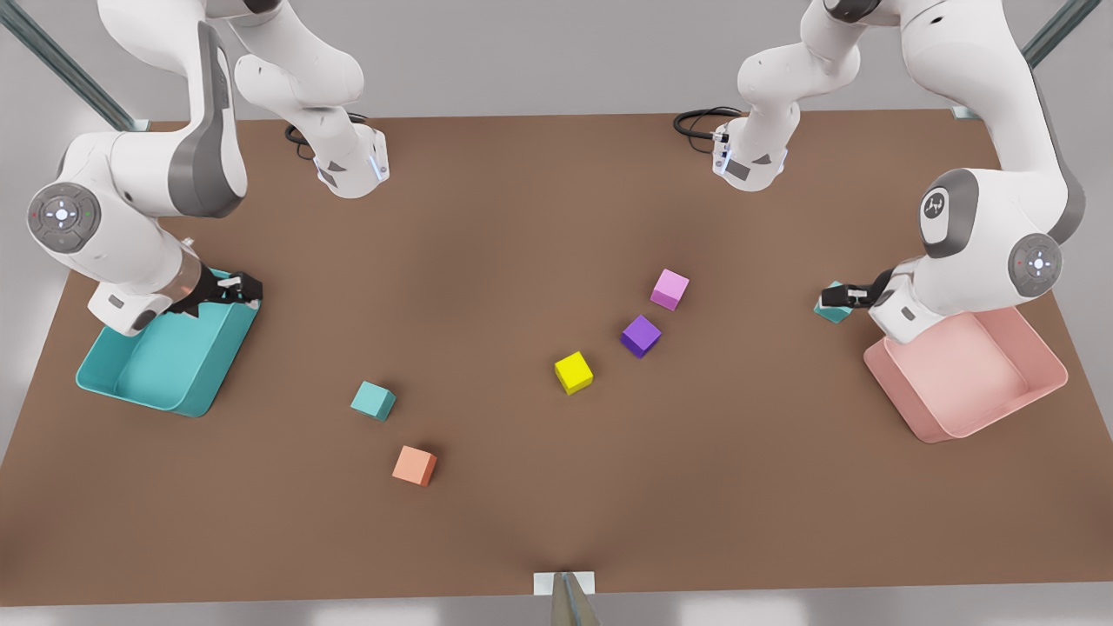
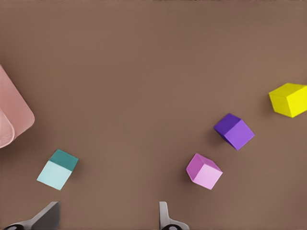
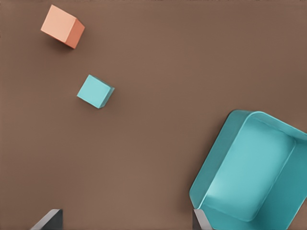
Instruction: Stack the two blue cubes on top of each other
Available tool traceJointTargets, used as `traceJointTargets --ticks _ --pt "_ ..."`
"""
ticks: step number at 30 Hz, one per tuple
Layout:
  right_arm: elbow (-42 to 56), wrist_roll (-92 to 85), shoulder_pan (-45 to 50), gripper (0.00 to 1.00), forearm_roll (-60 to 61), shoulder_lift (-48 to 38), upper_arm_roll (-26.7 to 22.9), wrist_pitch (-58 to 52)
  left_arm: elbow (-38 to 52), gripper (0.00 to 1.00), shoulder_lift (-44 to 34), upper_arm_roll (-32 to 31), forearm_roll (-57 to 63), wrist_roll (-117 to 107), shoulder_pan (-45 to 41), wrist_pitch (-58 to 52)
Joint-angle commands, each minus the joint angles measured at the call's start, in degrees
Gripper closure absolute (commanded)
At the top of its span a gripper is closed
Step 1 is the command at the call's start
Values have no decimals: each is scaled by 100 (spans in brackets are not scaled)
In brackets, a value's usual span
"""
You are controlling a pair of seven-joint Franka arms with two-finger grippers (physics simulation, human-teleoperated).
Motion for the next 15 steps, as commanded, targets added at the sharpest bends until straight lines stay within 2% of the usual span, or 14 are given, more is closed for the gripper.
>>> traceJointTargets --ticks 1,3,5,7,13,15 --pt "3 -358 -20 0 -1 2 0 87 2 0 -5 -4 5 30 23 86" --pt "371 -261 85 0 -80 230 70 61 2 0 -13 -4 5 30 23 86" --pt "934 -182 542 0 -107 1135 70 113 2 0 -13 -4 5 30 23 77" --pt "1005 1065 761 0 -10 1900 79 764 2 0 -5 -4 5 30 23 51" --pt "-823 2630 604 0 702 2173 17 3040 2 0 -5 -4 5 30 32 -2" --pt "-973 2744 410 0 1211 2393 26 3269 2 0 4 -4 5 39 32 -2"
